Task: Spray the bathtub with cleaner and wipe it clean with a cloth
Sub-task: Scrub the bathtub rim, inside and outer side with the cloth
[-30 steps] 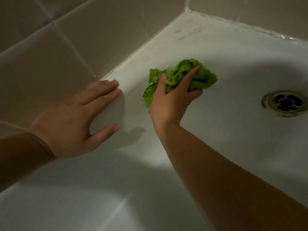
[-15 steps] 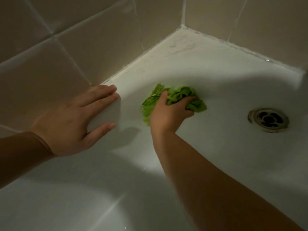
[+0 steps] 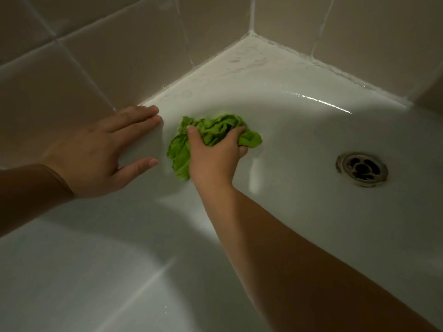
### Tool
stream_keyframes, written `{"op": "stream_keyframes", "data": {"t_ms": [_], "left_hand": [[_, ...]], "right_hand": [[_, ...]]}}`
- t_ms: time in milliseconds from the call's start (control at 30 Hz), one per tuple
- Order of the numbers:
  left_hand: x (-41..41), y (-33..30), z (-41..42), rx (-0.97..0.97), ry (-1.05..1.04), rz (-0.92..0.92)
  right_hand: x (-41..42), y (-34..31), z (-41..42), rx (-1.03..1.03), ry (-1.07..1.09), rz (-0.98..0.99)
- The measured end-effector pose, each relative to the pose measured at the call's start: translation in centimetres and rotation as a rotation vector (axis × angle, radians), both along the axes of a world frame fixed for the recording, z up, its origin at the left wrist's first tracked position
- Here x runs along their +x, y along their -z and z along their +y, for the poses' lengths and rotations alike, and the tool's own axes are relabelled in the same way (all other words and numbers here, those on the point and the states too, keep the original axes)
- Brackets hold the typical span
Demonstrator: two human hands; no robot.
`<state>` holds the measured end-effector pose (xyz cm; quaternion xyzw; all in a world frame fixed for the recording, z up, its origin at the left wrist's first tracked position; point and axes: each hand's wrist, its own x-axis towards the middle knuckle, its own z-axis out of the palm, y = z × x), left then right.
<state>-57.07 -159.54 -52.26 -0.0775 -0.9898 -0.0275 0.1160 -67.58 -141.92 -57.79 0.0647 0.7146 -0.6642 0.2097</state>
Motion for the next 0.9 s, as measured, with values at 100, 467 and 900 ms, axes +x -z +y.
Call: {"op": "stream_keyframes", "data": {"t_ms": [100, 467, 900], "left_hand": [[-0.2, 0.1, 0.4, -0.003, -0.019, 0.011], [-0.6, 0.5, 2.3, -0.050, -0.189, -0.008], [15.4, 0.7, 24.5, 1.117, -0.612, -0.083]], "right_hand": [[-1.5, -0.7, 0.8, 0.025, 0.154, 0.082], [4.2, 2.9, 6.7, 0.037, -0.270, 0.221], [13.0, -4.7, 19.0, -0.019, -0.311, 0.110]]}}
